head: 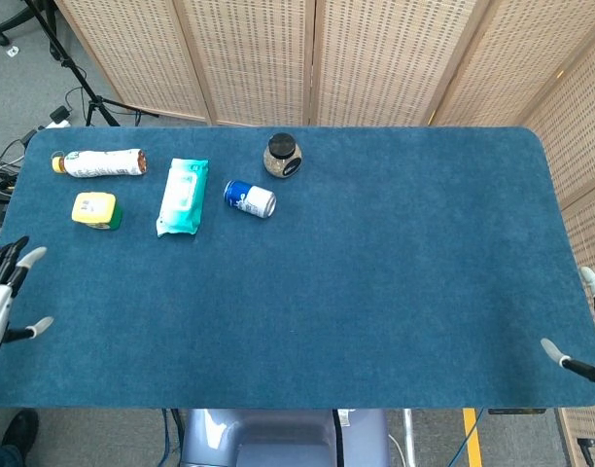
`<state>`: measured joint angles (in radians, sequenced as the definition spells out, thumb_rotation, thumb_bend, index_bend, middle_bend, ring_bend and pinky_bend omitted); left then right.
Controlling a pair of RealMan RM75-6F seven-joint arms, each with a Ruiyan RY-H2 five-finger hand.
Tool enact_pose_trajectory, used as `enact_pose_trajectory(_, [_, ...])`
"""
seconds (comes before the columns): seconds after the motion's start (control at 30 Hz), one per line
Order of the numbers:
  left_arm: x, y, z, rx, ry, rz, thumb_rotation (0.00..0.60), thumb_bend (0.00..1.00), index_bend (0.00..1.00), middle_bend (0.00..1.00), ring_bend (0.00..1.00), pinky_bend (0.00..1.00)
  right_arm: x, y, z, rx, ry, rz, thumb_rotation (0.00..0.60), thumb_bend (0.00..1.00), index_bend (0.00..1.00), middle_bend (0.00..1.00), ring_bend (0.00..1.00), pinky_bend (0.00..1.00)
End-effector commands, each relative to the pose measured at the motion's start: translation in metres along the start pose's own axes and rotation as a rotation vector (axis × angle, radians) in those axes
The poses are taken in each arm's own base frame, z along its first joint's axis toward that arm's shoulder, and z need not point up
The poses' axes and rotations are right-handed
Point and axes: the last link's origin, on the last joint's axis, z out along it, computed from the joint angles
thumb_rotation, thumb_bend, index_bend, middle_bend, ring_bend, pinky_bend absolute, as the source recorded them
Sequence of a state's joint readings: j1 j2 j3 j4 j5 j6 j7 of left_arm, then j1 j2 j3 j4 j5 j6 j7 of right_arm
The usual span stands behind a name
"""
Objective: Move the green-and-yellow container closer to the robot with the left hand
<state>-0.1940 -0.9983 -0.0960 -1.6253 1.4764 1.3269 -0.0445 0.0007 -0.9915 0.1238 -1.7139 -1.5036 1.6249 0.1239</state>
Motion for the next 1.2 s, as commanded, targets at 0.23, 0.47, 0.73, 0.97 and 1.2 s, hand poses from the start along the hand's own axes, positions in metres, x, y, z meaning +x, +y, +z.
enact_pose_trajectory(0.23, [-0.02, -0.018, 0.12, -0.06, -0.077, 0.086, 0.6, 0.0, 0.0, 0.0, 0.0, 0.0, -0.005, 0.001, 0.007, -0.031, 0.0, -0.012, 0.6, 0.0, 0.0, 0.0, 0.0, 0.0])
enact_pose_trajectory(0.47, [-0.044, -0.03, 0.16, -0.001, -0.13, 0.12, 0.6, 0.0, 0.0, 0.0, 0.0, 0.0, -0.011, 0.005, 0.014, -0.068, -0.008, -0.03, 0.6, 0.0, 0.0, 0.0, 0.0, 0.0])
enact_pose_trajectory(0.73, [-0.064, -0.024, 0.198, 0.057, -0.192, 0.145, 0.6, 0.0, 0.0, 0.0, 0.0, 0.0, -0.018, 0.009, 0.021, -0.1, -0.015, -0.056, 0.6, 0.0, 0.0, 0.0, 0.0, 0.0])
enact_pose_trajectory(0.97, [-0.071, -0.02, 0.22, 0.115, -0.206, 0.131, 0.6, 0.0, 0.0, 0.0, 0.0, 0.0, -0.022, 0.013, 0.025, -0.131, -0.019, -0.074, 0.6, 0.0, 0.0, 0.0, 0.0, 0.0])
enact_pose_trajectory(1.2, [-0.075, -0.015, 0.234, 0.138, -0.226, 0.147, 0.6, 0.0, 0.01, 0.0, 0.0, 0.0, -0.026, 0.014, 0.028, -0.149, -0.02, -0.086, 0.6, 0.0, 0.0, 0.0, 0.0, 0.0])
